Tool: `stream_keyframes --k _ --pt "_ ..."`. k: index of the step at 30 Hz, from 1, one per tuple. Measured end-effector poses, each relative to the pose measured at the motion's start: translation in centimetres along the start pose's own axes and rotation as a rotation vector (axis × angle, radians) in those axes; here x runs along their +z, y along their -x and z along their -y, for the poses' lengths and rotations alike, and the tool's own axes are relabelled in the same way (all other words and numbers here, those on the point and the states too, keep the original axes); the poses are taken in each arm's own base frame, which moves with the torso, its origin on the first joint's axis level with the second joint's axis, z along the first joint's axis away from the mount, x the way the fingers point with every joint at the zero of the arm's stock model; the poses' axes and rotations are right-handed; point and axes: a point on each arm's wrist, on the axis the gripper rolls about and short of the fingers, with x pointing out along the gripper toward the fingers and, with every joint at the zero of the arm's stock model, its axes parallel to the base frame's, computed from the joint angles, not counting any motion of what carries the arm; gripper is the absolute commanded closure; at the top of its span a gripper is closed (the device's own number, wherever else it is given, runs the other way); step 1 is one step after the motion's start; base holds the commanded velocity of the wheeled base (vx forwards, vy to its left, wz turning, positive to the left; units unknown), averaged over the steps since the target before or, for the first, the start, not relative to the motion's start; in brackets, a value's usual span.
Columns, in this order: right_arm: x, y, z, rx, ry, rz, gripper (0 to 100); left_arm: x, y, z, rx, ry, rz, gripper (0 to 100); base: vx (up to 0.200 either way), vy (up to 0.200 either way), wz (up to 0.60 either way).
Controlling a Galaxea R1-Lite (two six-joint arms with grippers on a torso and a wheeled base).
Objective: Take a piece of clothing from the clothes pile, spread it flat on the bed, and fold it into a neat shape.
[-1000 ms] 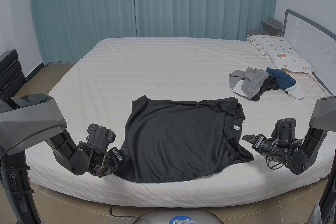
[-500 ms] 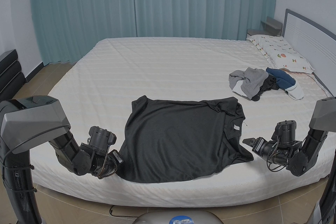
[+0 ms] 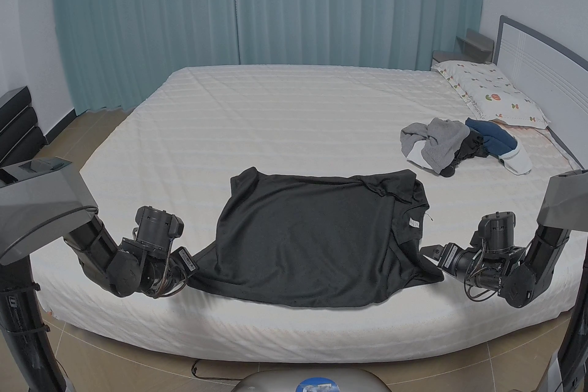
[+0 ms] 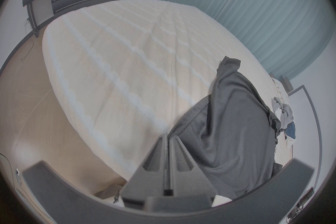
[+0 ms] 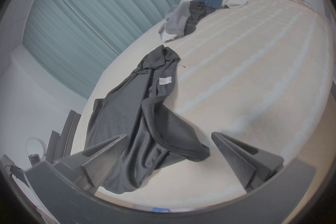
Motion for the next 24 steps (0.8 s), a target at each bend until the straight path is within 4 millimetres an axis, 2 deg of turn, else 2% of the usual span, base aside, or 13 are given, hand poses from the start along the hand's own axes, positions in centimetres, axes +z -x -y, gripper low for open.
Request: stream_keyframes --k 5,11,12,20,24 --pt "0.4 -1.0 -0.7 0.017 0.063 0.009 0 0.4 0.6 -0.1 -0.001 0.002 0.022 100 0.000 0.000 0.00" --pt "1.0 -3.6 -1.9 0.002 0.173 0.010 0 0.7 0.8 -0.1 0.002 0.005 0.041 100 0.000 0.000 0.00" --pt "1.0 -4.1 -2.1 -0.001 0.185 0.012 100 0.7 0.8 -0.1 0.003 0.005 0.042 100 0.000 0.000 0.00" --pt "1.0 -7.6 -2.7 -0.028 0.266 0.011 100 1.0 0.7 -0.3 0.007 0.015 0.051 100 0.000 0.000 0.00" --pt "2.9 -9.2 -3.5 -0.010 0.264 0.080 100 1.4 0.6 -0.3 0.005 0.024 0.061 100 0.000 0.000 0.00"
